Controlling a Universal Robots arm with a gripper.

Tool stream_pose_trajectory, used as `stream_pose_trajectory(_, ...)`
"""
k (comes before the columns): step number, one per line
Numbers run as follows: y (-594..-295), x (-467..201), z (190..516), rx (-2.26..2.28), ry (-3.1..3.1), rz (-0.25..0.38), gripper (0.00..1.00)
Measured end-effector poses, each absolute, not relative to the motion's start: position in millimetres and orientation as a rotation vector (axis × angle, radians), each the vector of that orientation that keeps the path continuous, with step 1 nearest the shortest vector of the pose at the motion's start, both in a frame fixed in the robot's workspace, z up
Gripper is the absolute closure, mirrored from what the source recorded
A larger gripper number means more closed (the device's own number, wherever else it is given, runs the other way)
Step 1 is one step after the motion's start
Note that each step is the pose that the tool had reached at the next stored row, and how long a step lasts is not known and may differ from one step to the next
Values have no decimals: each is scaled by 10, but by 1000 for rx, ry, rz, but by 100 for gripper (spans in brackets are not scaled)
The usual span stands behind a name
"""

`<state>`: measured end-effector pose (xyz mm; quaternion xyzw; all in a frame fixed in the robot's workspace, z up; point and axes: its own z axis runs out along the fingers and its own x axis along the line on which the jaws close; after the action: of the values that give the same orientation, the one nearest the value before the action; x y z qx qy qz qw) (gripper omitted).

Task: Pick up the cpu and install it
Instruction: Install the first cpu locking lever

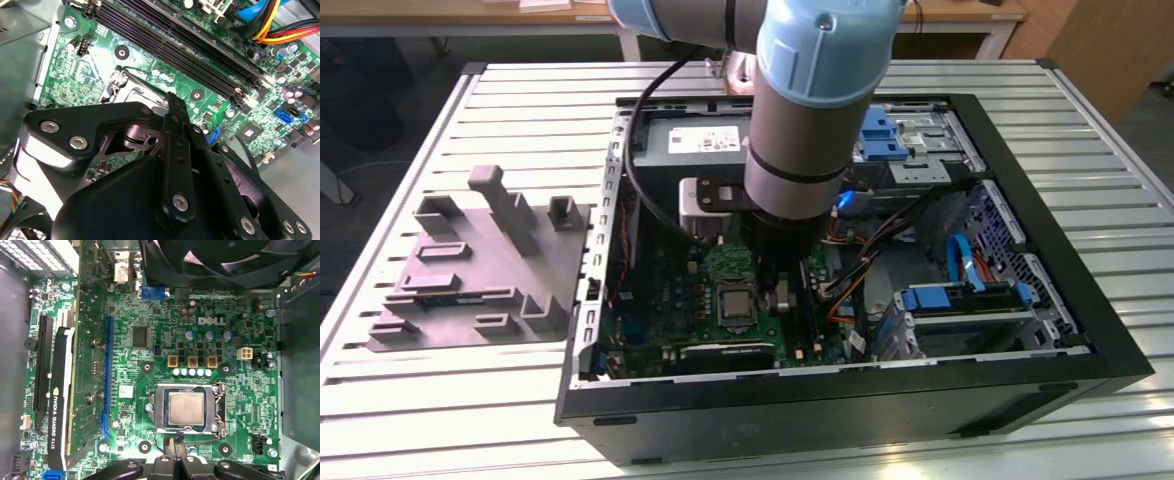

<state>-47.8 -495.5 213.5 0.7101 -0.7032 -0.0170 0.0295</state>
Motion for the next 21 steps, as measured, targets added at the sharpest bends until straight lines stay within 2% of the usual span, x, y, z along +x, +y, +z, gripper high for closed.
stream_pose_trajectory(21,-4998,-484,2017,2211,-2148,-50,89)
